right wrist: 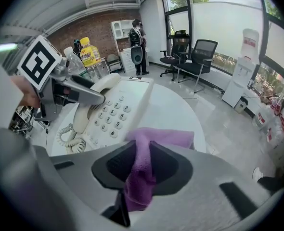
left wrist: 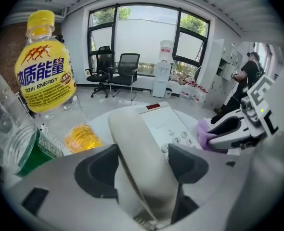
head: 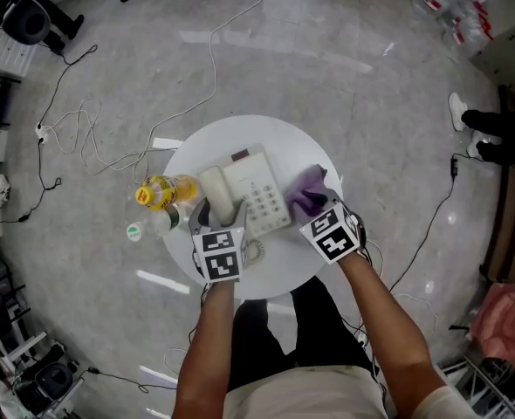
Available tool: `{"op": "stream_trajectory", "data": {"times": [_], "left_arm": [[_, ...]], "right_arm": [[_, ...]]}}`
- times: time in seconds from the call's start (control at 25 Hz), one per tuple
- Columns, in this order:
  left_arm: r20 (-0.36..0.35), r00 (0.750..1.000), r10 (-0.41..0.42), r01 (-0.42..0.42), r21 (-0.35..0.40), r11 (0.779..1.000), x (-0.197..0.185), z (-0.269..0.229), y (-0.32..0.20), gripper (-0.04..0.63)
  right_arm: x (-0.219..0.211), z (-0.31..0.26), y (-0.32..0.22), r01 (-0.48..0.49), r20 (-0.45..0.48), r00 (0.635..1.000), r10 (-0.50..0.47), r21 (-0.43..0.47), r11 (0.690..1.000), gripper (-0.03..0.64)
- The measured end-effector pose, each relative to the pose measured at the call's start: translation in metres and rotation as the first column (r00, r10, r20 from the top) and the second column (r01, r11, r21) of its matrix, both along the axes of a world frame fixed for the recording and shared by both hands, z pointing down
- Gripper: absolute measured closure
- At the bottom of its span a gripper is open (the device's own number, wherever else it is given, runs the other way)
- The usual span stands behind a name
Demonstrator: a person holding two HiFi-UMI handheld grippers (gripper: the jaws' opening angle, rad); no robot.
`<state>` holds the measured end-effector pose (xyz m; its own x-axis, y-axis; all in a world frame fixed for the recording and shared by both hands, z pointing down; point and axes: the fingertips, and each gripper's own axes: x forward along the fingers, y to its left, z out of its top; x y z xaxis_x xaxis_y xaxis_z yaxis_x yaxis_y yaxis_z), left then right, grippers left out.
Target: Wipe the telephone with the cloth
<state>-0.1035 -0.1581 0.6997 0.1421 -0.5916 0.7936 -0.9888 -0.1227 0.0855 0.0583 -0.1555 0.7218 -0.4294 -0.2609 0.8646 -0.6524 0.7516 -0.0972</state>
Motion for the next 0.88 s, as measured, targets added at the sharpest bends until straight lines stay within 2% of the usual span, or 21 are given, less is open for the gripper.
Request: {"op": "stream_trajectory", "data": {"times": [0.08, 0.2, 0.56, 0.88], "left_arm": [[-0.013, 1.000, -0.007, 0.007, 0.004, 1.000, -0.001, -0.001, 0.000, 0.281], [-0.047, 0.999, -0.023, 0.023, 0.005, 1.000, -0.002, -0.003, 0.000, 0.292], [-0.159, 0.984, -0.076, 0.078, 0.004, 0.997, -0.006, -0.009, 0.005, 0.327], [-0.209, 0.974, -0.087, 0.094, 0.023, 0.995, -0.013, -0.019, 0.014, 0.356]], "right_arm": [[-0.002, 0.000, 0.002, -0.004, 0.001, 1.000, 0.004, -0.004, 1.000, 0.553], [-0.001, 0.000, 0.003, -0.026, 0.010, 1.000, 0.026, -0.015, 1.000, 0.571], [0.002, -0.010, 0.004, -0.076, 0.043, 0.996, 0.076, -0.013, 0.997, 0.574], [0.010, -0.024, 0.005, -0.135, 0.091, 0.987, 0.136, -0.017, 0.991, 0.577]]}}
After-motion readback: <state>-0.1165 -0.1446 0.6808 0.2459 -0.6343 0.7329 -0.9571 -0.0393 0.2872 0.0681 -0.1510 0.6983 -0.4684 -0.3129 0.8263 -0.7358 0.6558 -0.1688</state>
